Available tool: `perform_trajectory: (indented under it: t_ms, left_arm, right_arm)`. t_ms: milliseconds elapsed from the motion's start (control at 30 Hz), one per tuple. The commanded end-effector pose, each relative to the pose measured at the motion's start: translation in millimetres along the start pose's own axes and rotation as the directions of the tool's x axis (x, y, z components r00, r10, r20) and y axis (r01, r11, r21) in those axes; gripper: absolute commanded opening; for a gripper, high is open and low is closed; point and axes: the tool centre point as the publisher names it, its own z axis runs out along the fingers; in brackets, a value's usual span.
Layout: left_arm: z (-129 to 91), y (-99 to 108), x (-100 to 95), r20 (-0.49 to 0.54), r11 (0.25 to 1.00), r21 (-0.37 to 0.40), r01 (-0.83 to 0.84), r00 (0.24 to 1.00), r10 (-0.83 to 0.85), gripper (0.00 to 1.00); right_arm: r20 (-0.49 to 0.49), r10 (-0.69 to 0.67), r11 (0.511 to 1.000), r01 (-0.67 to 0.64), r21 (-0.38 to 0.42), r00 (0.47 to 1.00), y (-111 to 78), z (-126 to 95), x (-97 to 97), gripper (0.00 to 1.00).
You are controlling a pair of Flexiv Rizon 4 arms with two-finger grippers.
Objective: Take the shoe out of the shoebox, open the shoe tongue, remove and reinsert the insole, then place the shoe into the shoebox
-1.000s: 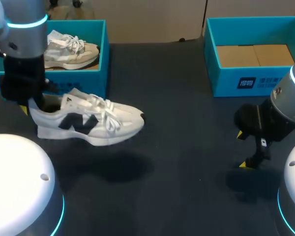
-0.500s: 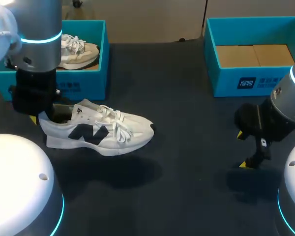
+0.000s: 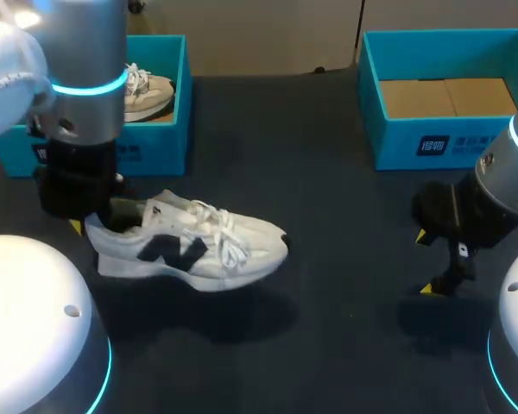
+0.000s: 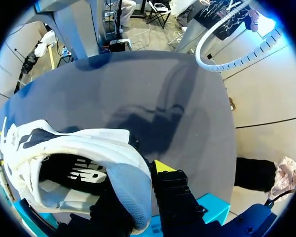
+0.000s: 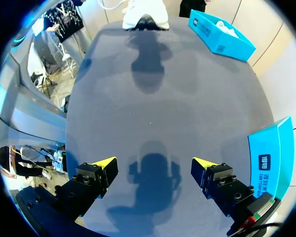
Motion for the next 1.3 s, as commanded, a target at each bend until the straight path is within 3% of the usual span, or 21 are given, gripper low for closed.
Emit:
perform_trajectory:
  t_ms: [33, 367, 600, 633, 800, 1300]
  left_arm:
    - [11, 1, -23.5, -0.017, 1.000, 0.007, 0.003, 1.000, -0.003, 0.00]
    - [33, -4, -69.7, -0.017, 0.999, -0.028, 0.025, 1.000, -0.026, 0.00]
    - [41, -4, -85.0, -0.011, 1.000, -0.013, 0.017, 1.000, -0.017, 0.00]
    - [47, -3, -99.3, -0.006, 1.000, -0.011, 0.023, 1.000, -0.023, 0.00]
    - [56, 2, -121.1, -0.031, 0.998, -0.046, 0.038, 0.999, -0.040, 0.00]
    - [77, 23, -162.0, -0.049, 0.998, -0.040, 0.050, 0.997, -0.052, 0.00]
  right_arm:
    - [0.002, 0.000, 1.000, 0.000, 0.001, 1.000, 0.0, 2, 0.7, 1.00]
    - [0.002, 0.000, 1.000, 0.000, 0.001, 1.000, 0.0, 2, 0.7, 1.00]
    - [0.002, 0.000, 1.000, 0.000, 0.001, 1.000, 0.0, 2, 0.7, 1.00]
    - [0.002, 0.000, 1.000, 0.000, 0.001, 1.000, 0.0, 2, 0.7, 1.00]
    - [0.002, 0.000, 1.000, 0.000, 0.001, 1.000, 0.0, 2, 0.7, 1.00]
    - [0.002, 0.000, 1.000, 0.000, 0.001, 1.000, 0.0, 2, 0.7, 1.00]
